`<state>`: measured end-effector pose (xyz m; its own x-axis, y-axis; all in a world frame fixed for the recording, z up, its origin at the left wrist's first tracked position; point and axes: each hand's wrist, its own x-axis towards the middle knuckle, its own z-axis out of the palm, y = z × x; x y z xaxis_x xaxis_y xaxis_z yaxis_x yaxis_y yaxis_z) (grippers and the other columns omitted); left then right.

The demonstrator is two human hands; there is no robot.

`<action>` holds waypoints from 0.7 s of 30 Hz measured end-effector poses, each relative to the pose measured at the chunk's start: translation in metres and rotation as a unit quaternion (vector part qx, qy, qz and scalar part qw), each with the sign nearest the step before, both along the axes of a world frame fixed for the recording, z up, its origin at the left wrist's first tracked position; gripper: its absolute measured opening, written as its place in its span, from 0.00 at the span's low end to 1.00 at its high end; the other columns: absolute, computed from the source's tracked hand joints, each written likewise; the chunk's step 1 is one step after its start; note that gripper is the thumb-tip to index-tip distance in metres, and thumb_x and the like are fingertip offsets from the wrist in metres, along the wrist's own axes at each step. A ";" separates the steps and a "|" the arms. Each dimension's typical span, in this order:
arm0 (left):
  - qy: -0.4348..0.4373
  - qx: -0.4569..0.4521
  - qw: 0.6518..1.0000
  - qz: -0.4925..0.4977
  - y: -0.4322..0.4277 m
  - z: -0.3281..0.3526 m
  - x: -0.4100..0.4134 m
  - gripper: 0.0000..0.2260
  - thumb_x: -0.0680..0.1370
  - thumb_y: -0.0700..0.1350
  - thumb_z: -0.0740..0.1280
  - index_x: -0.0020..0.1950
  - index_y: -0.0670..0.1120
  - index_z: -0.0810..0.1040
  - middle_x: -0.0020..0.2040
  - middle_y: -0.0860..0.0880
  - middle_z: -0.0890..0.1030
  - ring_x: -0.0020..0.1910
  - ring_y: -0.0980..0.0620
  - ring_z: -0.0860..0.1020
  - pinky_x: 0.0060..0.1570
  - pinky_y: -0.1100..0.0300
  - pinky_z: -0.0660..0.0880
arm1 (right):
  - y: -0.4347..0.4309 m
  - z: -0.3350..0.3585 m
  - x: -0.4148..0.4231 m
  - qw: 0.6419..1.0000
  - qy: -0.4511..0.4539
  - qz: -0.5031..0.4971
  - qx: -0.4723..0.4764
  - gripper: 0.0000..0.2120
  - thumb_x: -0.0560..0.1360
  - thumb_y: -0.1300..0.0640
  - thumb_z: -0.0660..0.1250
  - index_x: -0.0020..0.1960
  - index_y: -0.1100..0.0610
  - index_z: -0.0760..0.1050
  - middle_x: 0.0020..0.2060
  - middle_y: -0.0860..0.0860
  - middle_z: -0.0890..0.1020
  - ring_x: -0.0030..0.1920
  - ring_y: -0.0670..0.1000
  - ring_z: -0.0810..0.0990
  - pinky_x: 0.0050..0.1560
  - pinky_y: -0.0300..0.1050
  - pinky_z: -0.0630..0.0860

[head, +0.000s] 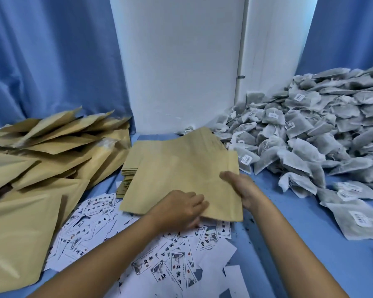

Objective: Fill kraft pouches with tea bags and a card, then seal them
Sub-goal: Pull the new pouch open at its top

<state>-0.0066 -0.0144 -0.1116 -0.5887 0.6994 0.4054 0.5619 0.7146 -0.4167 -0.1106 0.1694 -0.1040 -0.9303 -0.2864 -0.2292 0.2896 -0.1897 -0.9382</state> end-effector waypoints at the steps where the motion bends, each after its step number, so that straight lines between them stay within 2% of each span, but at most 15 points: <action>1: -0.016 0.015 1.000 0.003 0.001 0.004 0.007 0.11 0.71 0.50 0.66 0.47 0.46 0.82 0.34 0.52 0.78 0.27 0.54 0.74 0.22 0.63 0.70 | 0.001 0.001 0.001 0.998 0.022 -0.010 0.063 0.15 0.73 0.62 0.69 0.59 0.64 0.76 0.45 0.58 0.84 0.40 0.54 0.82 0.37 0.44 0.78; 2: -0.031 0.063 0.997 0.020 0.003 0.009 0.012 0.11 0.71 0.53 0.64 0.42 0.48 0.82 0.31 0.53 0.78 0.26 0.54 0.74 0.23 0.62 0.71 | 0.001 0.001 0.004 0.994 0.046 -0.025 0.098 0.16 0.72 0.64 0.70 0.59 0.63 0.75 0.47 0.57 0.83 0.40 0.53 0.82 0.36 0.43 0.77; 4: -0.042 0.207 0.975 0.073 0.012 0.017 0.017 0.16 0.70 0.58 0.60 0.33 0.48 0.79 0.27 0.53 0.76 0.25 0.53 0.74 0.25 0.62 0.71 | 0.000 0.000 0.014 0.993 0.079 -0.036 0.080 0.16 0.72 0.65 0.70 0.59 0.60 0.75 0.47 0.54 0.83 0.41 0.50 0.82 0.33 0.40 0.77; 7: -0.153 0.412 0.886 0.149 0.037 0.018 0.014 0.25 0.72 0.65 0.52 0.33 0.46 0.75 0.26 0.51 0.74 0.29 0.52 0.74 0.32 0.58 0.70 | 0.002 -0.013 0.032 0.997 0.067 0.028 0.026 0.15 0.73 0.68 0.66 0.59 0.62 0.75 0.48 0.57 0.84 0.45 0.55 0.83 0.40 0.45 0.79; 9: -0.179 0.450 0.843 0.234 0.052 0.011 0.002 0.23 0.72 0.65 0.55 0.35 0.47 0.75 0.29 0.50 0.76 0.33 0.50 0.75 0.35 0.57 0.69 | 0.003 -0.025 0.042 0.994 0.075 0.074 0.042 0.14 0.73 0.69 0.65 0.58 0.62 0.77 0.48 0.58 0.84 0.47 0.56 0.83 0.44 0.46 0.80; 12: -0.222 0.448 0.797 0.339 0.071 -0.012 -0.016 0.18 0.74 0.60 0.60 0.35 0.46 0.71 0.34 0.50 0.76 0.38 0.46 0.76 0.36 0.58 0.67 | 0.003 -0.036 0.052 0.993 0.066 0.089 0.035 0.09 0.75 0.66 0.65 0.53 0.59 0.79 0.42 0.54 0.86 0.41 0.50 0.84 0.37 0.40 0.79; 15: -0.210 0.529 0.754 0.328 0.085 -0.038 -0.023 0.20 0.75 0.61 0.60 0.32 0.46 0.68 0.30 0.49 0.73 0.36 0.45 0.75 0.34 0.56 0.68 | 0.010 -0.039 0.051 0.995 0.025 0.092 -0.013 0.06 0.75 0.64 0.64 0.49 0.61 0.79 0.37 0.56 0.84 0.36 0.52 0.83 0.34 0.42 0.78; 18: -0.259 0.623 0.686 0.273 0.088 -0.052 -0.028 0.26 0.75 0.65 0.58 0.34 0.43 0.69 0.27 0.46 0.74 0.27 0.45 0.76 0.32 0.56 0.70 | 0.021 -0.038 0.047 0.978 -0.024 0.150 -0.143 0.14 0.76 0.60 0.59 0.39 0.61 0.80 0.33 0.59 0.80 0.32 0.56 0.80 0.34 0.47 0.78; 20: -0.309 0.679 0.628 0.221 0.084 -0.052 -0.031 0.25 0.76 0.64 0.60 0.30 0.45 0.69 0.24 0.49 0.73 0.21 0.49 0.72 0.27 0.61 0.68 | 0.020 -0.042 0.044 0.976 0.009 0.150 -0.158 0.10 0.77 0.59 0.59 0.44 0.62 0.77 0.34 0.62 0.77 0.32 0.58 0.78 0.35 0.50 0.77; 21: -0.324 0.697 0.607 0.202 0.081 -0.052 -0.033 0.24 0.77 0.62 0.61 0.29 0.46 0.70 0.23 0.50 0.73 0.20 0.50 0.71 0.25 0.62 0.66 | 0.018 -0.046 0.043 0.982 0.051 0.134 -0.125 0.06 0.78 0.61 0.61 0.47 0.61 0.76 0.34 0.61 0.77 0.32 0.58 0.78 0.37 0.50 0.77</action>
<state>-0.0392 0.0662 -0.1631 -0.9495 -0.3123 0.0300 -0.0528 0.2532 0.9660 -0.0676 0.1878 -0.1500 -0.8282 -0.5596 -0.0293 0.2666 -0.3476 -0.8989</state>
